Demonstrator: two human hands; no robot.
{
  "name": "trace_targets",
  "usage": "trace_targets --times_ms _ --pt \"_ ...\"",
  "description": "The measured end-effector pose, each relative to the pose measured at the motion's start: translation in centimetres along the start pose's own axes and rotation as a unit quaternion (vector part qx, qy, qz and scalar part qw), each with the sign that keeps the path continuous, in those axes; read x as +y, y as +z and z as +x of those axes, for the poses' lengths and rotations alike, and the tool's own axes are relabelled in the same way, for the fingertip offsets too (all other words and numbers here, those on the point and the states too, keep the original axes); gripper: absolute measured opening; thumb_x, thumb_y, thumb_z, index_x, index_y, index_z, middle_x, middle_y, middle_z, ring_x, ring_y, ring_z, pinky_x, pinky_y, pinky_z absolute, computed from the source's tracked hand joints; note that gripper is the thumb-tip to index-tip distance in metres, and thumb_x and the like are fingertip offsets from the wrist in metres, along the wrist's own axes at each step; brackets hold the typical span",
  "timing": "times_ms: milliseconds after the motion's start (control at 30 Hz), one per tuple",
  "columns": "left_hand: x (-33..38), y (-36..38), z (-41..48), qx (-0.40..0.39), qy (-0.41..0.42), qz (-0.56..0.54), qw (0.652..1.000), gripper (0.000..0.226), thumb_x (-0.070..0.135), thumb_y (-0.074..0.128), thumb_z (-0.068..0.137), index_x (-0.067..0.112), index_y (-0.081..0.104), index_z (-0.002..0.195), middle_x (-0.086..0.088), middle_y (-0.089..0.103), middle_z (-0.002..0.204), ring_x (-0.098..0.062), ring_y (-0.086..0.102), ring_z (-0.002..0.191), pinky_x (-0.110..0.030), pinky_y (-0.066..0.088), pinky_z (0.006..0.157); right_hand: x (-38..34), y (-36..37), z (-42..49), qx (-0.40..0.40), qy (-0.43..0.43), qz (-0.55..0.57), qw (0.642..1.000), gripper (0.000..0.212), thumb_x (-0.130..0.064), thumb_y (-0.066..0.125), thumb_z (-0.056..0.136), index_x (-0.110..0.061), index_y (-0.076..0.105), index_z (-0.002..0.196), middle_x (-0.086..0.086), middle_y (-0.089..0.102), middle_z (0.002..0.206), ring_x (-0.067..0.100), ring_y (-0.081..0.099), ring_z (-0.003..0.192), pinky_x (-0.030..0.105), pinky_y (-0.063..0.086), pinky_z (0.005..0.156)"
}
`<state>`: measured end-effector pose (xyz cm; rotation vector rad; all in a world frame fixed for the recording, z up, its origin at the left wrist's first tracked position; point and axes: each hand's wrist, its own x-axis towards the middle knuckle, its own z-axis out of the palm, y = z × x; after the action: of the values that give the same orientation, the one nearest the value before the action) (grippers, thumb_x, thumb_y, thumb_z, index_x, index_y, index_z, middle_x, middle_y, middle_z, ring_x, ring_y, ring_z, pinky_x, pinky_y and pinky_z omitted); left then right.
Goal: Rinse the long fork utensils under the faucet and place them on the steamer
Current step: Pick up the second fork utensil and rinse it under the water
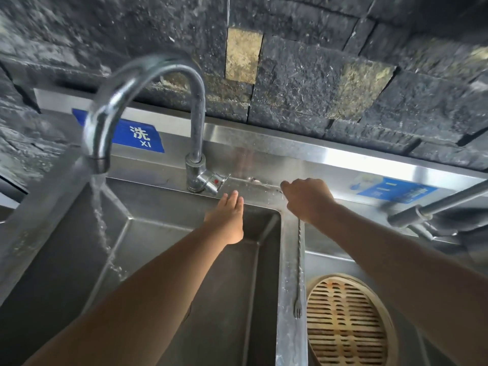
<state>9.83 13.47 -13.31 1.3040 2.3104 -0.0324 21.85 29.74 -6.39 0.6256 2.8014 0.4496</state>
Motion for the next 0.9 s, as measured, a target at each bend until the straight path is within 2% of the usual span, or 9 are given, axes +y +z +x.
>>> trace_targets --times_ms 100,200,267,333,433,533,633,767,900 --pt "-0.6 -0.5 -3.7 0.051 0.021 0.033 0.998 0.050 0.022 0.056 0.090 0.008 0.042 0.137 -0.007 0.044 0.142 -0.027 0.041 0.135 -0.049 0.045 0.103 -2.5 -1.4 -2.9 -0.001 0.015 0.039 0.999 0.022 -0.015 0.057 0.082 -0.019 0.060 0.103 0.006 0.071 0.089 0.032 0.070 0.082 0.031 0.039 0.059" --pt "-2.1 -0.1 -7.1 0.067 0.003 -0.097 0.993 0.039 0.024 0.052 0.095 0.011 0.054 0.131 -0.008 0.057 0.136 -0.029 0.053 0.128 -0.040 0.044 0.104 -6.0 -3.1 -4.7 -0.037 0.020 0.097 0.994 0.028 -0.022 0.057 0.078 -0.021 0.063 0.105 0.008 0.070 0.094 0.034 0.069 0.087 0.033 0.044 0.065" --pt "-3.1 -0.4 -9.4 0.075 -0.024 -0.235 0.969 0.039 0.023 0.054 0.096 0.009 0.059 0.132 -0.009 0.061 0.136 -0.027 0.056 0.126 -0.035 0.045 0.104 -8.9 -4.5 -5.5 -0.058 0.028 0.154 0.986 0.023 -0.025 0.058 0.077 -0.022 0.065 0.098 0.008 0.070 0.093 0.033 0.068 0.088 0.032 0.043 0.067" --pt "-4.3 -0.7 -11.6 0.074 -0.057 -0.392 0.915 0.031 0.018 0.057 0.095 0.005 0.066 0.122 -0.013 0.067 0.128 -0.027 0.064 0.116 -0.035 0.049 0.097 -12.4 -6.0 -6.1 -0.066 0.043 0.230 0.970 0.015 -0.029 0.059 0.077 -0.020 0.063 0.090 0.008 0.070 0.093 0.032 0.068 0.088 0.029 0.042 0.065" --pt "-6.0 -1.2 -14.3 0.022 -0.112 -0.611 0.783 0.024 0.006 0.057 0.094 0.002 0.066 0.115 -0.017 0.069 0.120 -0.032 0.070 0.101 -0.043 0.055 0.088 -17.3 -7.9 -6.3 -0.064 0.067 0.342 0.935 0.017 -0.035 0.060 0.079 -0.019 0.063 0.084 0.007 0.070 0.090 0.030 0.067 0.084 0.030 0.046 0.064" --pt "-9.3 -2.4 -16.4 0.050 -0.146 -0.712 0.685 0.025 -0.006 0.061 0.086 -0.002 0.067 0.110 -0.017 0.071 0.113 -0.032 0.070 0.101 -0.047 0.059 0.088 -22.0 -10.2 -6.0 -0.053 0.104 0.427 0.897 0.017 -0.035 0.061 0.077 -0.021 0.056 0.068 0.004 0.068 0.077 0.028 0.063 0.074 0.031 0.045 0.057" --pt "-12.6 -4.2 -17.8 0.088 -0.158 -0.765 0.618 0.015 -0.005 0.061 0.087 0.002 0.070 0.098 -0.017 0.073 0.090 -0.026 0.072 0.081 -0.037 0.063 0.065 -25.4 -11.6 -5.6 -0.040 0.145 0.459 0.875 0.029 -0.036 0.063 0.078 -0.021 0.047 0.058 -0.001 0.061 0.064 0.025 0.059 0.065 0.026 0.034 0.047" --pt "-15.5 -5.0 -18.8 0.102 -0.108 -0.741 0.655 0.009 0.010 0.066 0.090 0.005 0.073 0.092 -0.010 0.074 0.079 -0.018 0.072 0.070 -0.033 0.061 0.059 -28.4 -12.9 -5.6 -0.029 0.193 0.482 0.854 0.026 -0.041 0.059 0.081 -0.020 0.051 0.067 0.002 0.066 0.071 0.027 0.064 0.070 0.030 0.046 0.055" --pt "-16.5 -4.5 -18.8 0.142 -0.082 -0.692 0.703 0.003 0.005 0.070 0.082 0.004 0.072 0.083 -0.013 0.069 0.071 -0.021 0.064 0.061 -0.034 0.058 0.057 -30.6 -13.4 -6.2 0.004 0.190 0.493 0.849 0.013 -0.031 0.057 0.077 -0.020 0.054 0.073 0.004 0.068 0.075 0.031 0.063 0.073 0.032 0.045 0.057"
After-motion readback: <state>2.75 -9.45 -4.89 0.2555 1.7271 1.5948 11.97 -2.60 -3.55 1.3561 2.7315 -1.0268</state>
